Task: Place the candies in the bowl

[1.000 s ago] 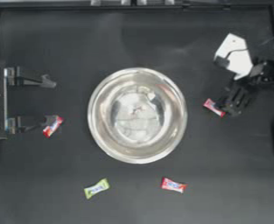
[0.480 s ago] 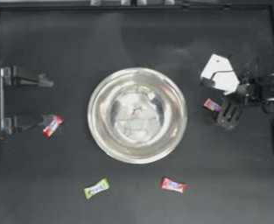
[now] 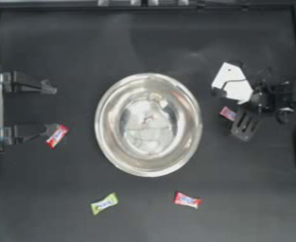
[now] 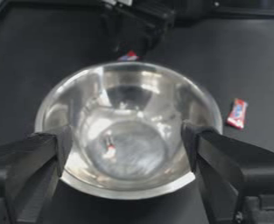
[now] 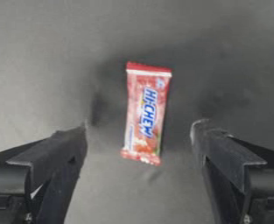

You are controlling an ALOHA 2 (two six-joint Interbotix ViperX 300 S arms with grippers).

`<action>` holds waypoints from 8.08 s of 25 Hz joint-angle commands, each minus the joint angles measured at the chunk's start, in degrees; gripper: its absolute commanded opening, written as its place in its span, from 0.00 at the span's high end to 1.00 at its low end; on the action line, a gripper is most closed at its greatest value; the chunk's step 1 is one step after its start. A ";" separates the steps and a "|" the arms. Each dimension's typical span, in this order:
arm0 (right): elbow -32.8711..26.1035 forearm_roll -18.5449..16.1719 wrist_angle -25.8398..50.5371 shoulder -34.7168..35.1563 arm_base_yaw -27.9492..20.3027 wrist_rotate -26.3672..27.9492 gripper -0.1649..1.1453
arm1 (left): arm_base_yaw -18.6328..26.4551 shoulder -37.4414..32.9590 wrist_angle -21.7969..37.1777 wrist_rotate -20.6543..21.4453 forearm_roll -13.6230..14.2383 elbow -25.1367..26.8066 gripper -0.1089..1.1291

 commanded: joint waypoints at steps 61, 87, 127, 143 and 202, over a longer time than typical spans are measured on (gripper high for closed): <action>-19.34 0.70 3.43 -13.80 6.86 0.35 0.55 | 0.00 0.62 0.09 -0.09 -0.09 -1.23 0.09; -24.61 -4.04 -11.43 6.33 8.35 0.62 0.12 | 0.00 3.16 0.18 0.00 -0.09 -1.85 0.09; 7.91 -6.77 -28.04 -41.92 13.01 -0.09 0.13 | 11.34 4.57 21.45 -13.45 2.37 -7.47 0.09; 7.91 -6.94 -26.46 -41.84 13.01 0.00 0.13 | 5.98 9.58 40.52 -55.28 31.73 -10.55 0.09; 7.65 -6.24 -27.07 -39.73 13.01 0.18 0.13 | 0.00 42.45 31.64 -64.16 33.13 -11.25 0.09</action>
